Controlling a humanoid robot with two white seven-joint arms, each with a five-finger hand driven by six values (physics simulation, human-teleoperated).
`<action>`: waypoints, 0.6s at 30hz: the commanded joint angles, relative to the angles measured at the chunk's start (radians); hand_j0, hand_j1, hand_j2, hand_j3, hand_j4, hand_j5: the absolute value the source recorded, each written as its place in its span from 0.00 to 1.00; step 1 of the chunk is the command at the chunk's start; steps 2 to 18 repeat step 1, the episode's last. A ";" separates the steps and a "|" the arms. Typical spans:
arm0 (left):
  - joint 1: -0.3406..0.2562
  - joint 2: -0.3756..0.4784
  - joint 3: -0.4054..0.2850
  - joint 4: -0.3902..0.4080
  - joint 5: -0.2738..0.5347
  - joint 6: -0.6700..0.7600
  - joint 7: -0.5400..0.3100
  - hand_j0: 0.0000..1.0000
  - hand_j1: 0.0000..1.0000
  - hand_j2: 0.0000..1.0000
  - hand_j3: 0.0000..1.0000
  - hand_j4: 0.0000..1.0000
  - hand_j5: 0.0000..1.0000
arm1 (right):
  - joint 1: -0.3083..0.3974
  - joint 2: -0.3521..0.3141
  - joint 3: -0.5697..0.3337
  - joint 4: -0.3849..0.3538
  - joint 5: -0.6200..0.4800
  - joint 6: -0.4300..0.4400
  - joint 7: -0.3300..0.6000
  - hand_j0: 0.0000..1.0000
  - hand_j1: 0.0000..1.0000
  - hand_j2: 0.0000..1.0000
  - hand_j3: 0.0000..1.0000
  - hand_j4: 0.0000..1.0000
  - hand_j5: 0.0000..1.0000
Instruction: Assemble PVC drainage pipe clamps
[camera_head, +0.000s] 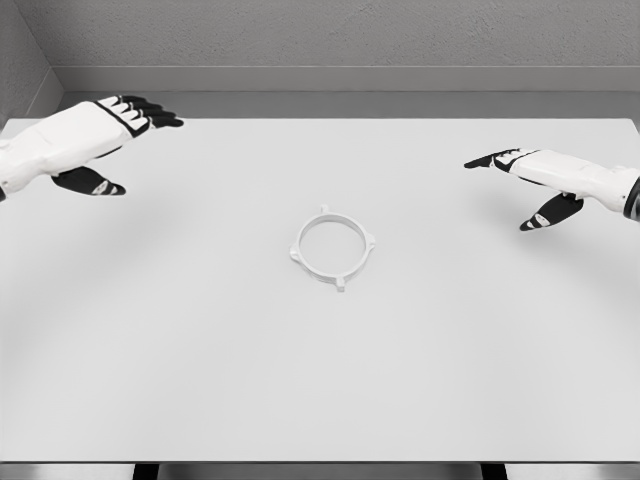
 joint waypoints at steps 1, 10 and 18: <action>0.000 0.023 0.001 0.002 0.131 0.003 0.001 1.00 1.00 1.00 1.00 1.00 1.00 | 0.000 -0.001 0.000 0.001 -0.006 0.003 0.000 1.00 1.00 1.00 1.00 1.00 1.00; 0.000 0.023 0.001 0.002 0.131 0.003 0.001 1.00 1.00 1.00 1.00 1.00 1.00 | 0.000 -0.001 0.000 0.001 -0.006 0.003 0.000 1.00 1.00 1.00 1.00 1.00 1.00; 0.000 0.023 0.001 0.002 0.131 0.003 0.001 1.00 1.00 1.00 1.00 1.00 1.00 | 0.000 -0.001 0.000 0.001 -0.006 0.003 0.000 1.00 1.00 1.00 1.00 1.00 1.00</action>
